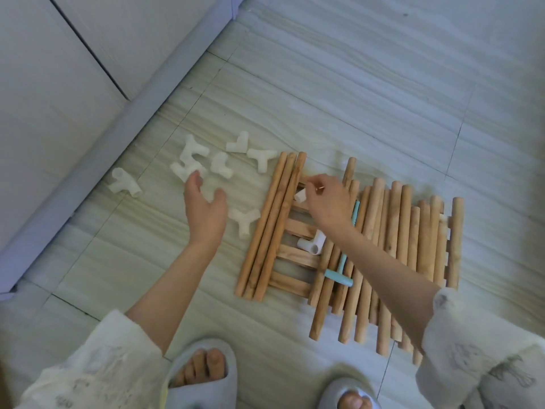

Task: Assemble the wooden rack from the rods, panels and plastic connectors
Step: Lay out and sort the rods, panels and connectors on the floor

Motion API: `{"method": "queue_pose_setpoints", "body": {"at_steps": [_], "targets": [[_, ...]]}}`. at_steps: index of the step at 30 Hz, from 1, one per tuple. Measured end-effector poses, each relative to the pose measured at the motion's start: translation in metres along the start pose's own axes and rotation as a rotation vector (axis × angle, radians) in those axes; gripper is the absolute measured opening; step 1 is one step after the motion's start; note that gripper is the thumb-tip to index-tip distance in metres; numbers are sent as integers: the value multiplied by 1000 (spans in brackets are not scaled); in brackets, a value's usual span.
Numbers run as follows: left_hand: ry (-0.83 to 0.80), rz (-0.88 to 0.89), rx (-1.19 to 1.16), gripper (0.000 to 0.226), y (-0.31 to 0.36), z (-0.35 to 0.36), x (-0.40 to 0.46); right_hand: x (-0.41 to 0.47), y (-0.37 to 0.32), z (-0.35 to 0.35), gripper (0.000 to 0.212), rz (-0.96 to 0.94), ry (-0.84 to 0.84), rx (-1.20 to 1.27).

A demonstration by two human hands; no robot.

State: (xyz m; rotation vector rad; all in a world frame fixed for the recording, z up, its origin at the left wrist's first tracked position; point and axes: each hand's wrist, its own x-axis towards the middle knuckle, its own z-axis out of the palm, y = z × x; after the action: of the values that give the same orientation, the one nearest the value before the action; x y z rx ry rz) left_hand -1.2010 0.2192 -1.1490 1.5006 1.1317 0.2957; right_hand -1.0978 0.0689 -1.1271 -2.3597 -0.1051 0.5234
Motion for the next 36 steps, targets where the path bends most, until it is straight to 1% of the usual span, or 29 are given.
{"method": "queue_pose_setpoints", "body": {"at_steps": [1,2,3,5,7,8,9,11,14,15,17,19,21,22,24,26,29,32,33,34,36], "targets": [[-28,95,140,55,-4,6,-8,5,14,-7,31,-126,30,-215],[-83,196,275,53,-9,13,-17,11,26,-14,37,-200,10,-383],[-162,304,410,49,-15,19,-26,15,36,-18,46,-235,-46,-512],[-344,554,698,39,-26,32,-45,23,47,-20,58,-278,-154,-710],[-490,782,917,35,-36,44,-60,28,50,-14,58,-351,-177,-844],[-552,837,982,38,-39,49,-65,30,50,-11,57,-384,-166,-889],[-602,838,1013,42,-40,54,-67,32,49,-7,55,-404,-152,-919],[-653,772,1040,48,-39,63,-65,35,47,-2,53,-416,-144,-946],[-592,776,1148,50,-33,78,-64,37,41,-2,49,-429,-169,-948],[-579,748,1158,50,-31,82,-66,37,39,-2,47,-432,-179,-943],[-568,650,1106,47,-31,87,-69,36,37,-3,44,-469,-188,-919],[-550,564,1000,41,-32,90,-70,34,37,-7,46,-464,-162,-846],[-531,479,927,33,-31,94,-70,32,38,-14,44,-403,-118,-718],[-523,430,915,32,-30,96,-70,31,40,-18,43,-381,-109,-648],[-524,366,929,32,-27,100,-72,26,44,-24,43,-394,-133,-561],[-536,361,951,32,-25,102,-74,21,49,-28,44,-393,-169,-478],[-541,396,944,33,-23,102,-77,17,49,-31,43,-267,-161,-280],[-554,450,910,34,-17,99,-82,16,44,-32,44,-211,-184,-220],[-553,443,858,34,-14,94,-82,15,43,-33,45,-174,-181,-173],[-546,383,769,33,-9,88,-82,15,42,-34,45,-107,-168,-83],[-499,152,511,29,-1,69,-73,14,40,-35,48,88,-142,207]]}}
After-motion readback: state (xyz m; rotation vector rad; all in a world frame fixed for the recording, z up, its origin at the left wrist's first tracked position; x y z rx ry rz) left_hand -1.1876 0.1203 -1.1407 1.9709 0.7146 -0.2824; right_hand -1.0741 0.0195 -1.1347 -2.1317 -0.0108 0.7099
